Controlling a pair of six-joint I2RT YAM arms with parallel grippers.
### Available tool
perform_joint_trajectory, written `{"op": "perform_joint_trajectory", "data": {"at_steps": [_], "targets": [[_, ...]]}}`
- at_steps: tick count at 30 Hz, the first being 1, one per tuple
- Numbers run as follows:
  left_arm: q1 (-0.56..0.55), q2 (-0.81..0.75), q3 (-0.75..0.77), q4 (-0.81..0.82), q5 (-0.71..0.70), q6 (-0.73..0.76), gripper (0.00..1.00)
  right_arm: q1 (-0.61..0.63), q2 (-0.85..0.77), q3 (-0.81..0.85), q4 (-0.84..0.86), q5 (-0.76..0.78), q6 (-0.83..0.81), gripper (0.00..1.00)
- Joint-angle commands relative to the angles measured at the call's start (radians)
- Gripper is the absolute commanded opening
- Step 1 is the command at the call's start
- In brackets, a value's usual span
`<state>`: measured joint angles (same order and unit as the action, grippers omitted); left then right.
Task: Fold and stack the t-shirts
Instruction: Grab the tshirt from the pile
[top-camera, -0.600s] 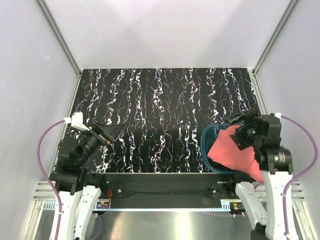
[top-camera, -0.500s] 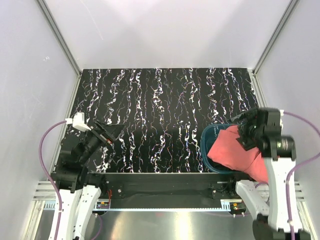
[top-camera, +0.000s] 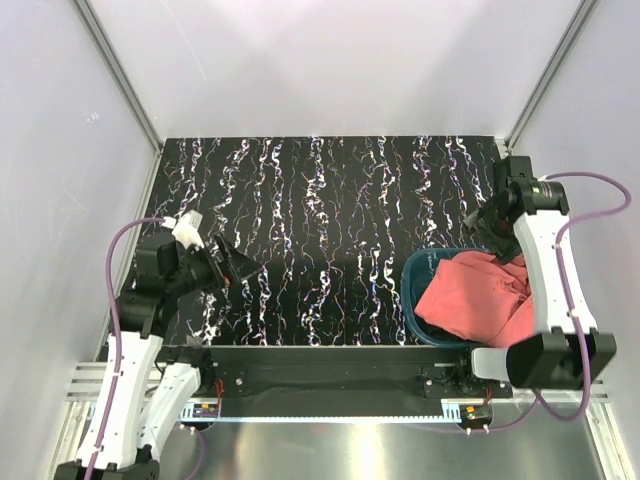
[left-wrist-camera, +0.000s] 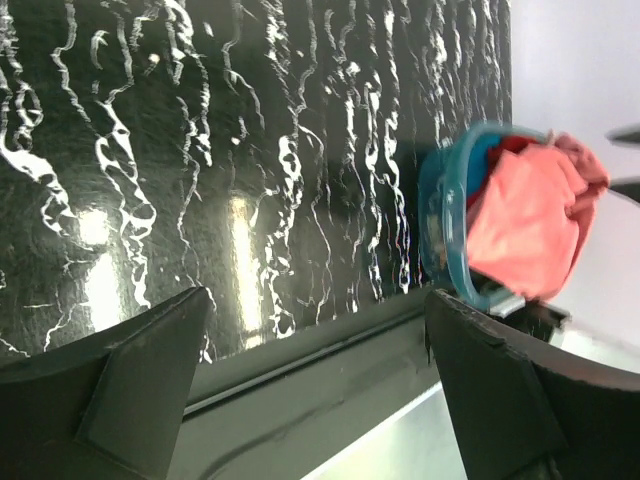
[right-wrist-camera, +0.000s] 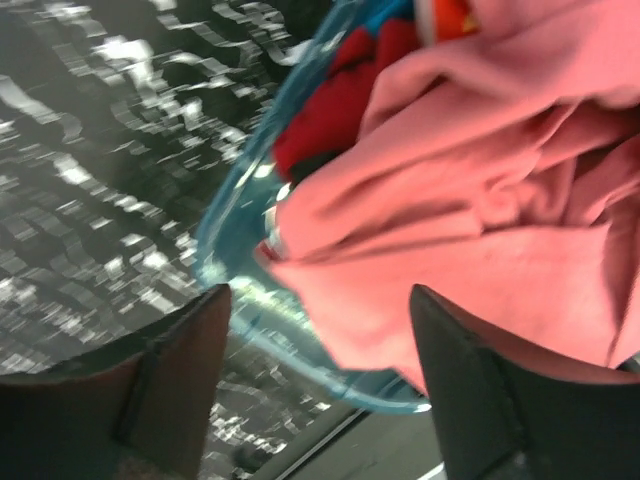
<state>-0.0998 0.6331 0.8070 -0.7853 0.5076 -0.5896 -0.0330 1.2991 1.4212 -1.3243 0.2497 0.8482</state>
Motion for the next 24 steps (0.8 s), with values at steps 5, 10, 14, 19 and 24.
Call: {"op": "perform_joint_trajectory", "data": {"at_steps": [5, 10, 14, 19, 24], "targets": [[0.002, -0.020, 0.066, -0.028, 0.069, 0.146, 0.88, -0.033, 0.083, -0.045, -0.018, 0.064, -0.017, 0.86], [-0.008, -0.004, 0.096, -0.052, 0.037, 0.171, 0.82, -0.033, 0.068, -0.182, -0.003, 0.019, 0.064, 0.79], [-0.015, -0.003, 0.109, -0.078, 0.002, 0.189, 0.80, -0.033, 0.052, -0.258, 0.049, 0.036, 0.063, 0.71], [-0.023, 0.007, 0.123, -0.083, -0.006, 0.192, 0.77, -0.031, 0.080, -0.210, 0.028, 0.088, 0.048, 0.19], [-0.028, 0.017, 0.136, -0.077, -0.007, 0.188, 0.74, -0.033, 0.058, 0.033, -0.111, 0.183, 0.031, 0.05]]}}
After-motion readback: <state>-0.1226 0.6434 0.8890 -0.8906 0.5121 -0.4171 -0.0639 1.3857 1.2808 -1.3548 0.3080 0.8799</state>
